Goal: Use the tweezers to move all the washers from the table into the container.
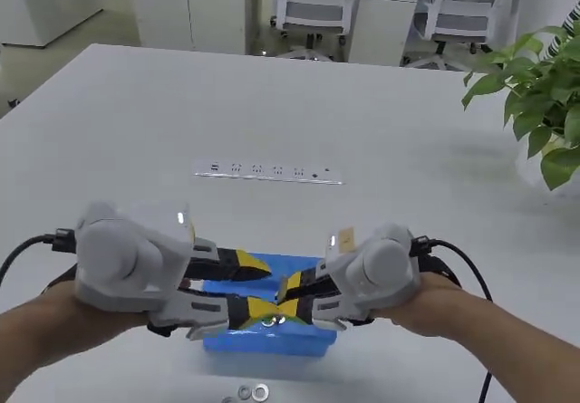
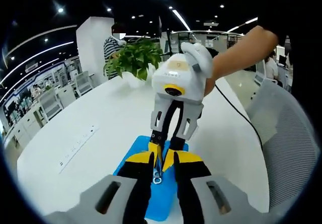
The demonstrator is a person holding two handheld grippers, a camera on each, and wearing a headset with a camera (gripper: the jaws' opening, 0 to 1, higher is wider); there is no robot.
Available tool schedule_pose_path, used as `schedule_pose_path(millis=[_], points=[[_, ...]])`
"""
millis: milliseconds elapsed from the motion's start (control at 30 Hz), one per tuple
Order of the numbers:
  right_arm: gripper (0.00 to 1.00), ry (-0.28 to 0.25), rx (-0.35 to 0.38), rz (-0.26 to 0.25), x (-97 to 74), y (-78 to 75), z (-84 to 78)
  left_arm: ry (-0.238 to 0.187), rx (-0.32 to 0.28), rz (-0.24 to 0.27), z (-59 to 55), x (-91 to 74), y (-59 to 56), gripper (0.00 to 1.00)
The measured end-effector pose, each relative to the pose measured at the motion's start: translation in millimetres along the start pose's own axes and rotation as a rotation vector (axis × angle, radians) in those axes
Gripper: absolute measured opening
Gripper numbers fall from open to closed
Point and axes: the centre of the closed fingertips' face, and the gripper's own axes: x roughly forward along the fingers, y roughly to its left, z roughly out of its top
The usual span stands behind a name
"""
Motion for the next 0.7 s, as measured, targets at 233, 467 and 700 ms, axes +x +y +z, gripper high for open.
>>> schedule_pose_path(millis=[233,467,700], points=[[0.09,0.002,-0.018,0.005,-0.5,2.3,0.5,-0.006,0.028,-0.044,4.6,11.6,0.3,0.21],[0.09,0.004,-0.030,0.009,-0.5,2.8,0.1,0.011,0.046,-0.068,1.6,20.2,0.5,0.16],[0.09,0.003,-0.030,0.011,0.0,2.4,0.4,0.029,0.067,-0.082,-2.3,24.2,0.2,0.10]])
